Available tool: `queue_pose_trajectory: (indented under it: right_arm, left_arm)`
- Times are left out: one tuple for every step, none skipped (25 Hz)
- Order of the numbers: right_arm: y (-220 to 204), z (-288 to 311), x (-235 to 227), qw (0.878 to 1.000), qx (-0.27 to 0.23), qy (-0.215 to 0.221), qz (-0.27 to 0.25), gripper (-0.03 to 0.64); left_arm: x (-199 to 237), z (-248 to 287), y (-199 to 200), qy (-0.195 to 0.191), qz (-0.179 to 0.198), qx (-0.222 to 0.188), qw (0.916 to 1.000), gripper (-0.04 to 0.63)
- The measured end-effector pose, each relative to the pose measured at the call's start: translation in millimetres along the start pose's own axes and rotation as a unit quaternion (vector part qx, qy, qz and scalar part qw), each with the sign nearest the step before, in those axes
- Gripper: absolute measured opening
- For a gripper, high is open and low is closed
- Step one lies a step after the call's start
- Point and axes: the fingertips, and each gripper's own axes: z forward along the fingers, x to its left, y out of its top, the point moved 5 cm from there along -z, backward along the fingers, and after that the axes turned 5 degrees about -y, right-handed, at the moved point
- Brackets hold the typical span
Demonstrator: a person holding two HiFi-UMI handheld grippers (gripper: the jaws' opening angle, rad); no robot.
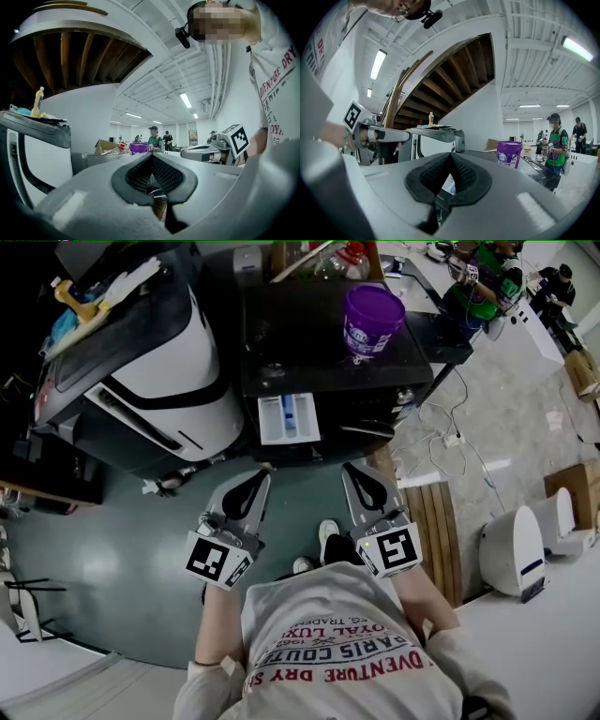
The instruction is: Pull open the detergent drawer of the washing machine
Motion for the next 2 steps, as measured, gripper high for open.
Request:
queue_pose_trajectory:
  right_arm:
    - [0.1, 0.2, -0.4, 1.000, -0.001, 0.000, 0.000, 0.000]
    - [0.3, 0.4, -0.8, 1.000, -0.001, -0.001, 0.001, 0.000]
  left_arm:
    - [-0.6, 0.6, 0.3, -0.002, 0.001, 0.000, 1.0000, -0.008]
    - [-1.1, 1.2, 0.6, -0.004, 0.002, 0.000, 1.0000, -0.008]
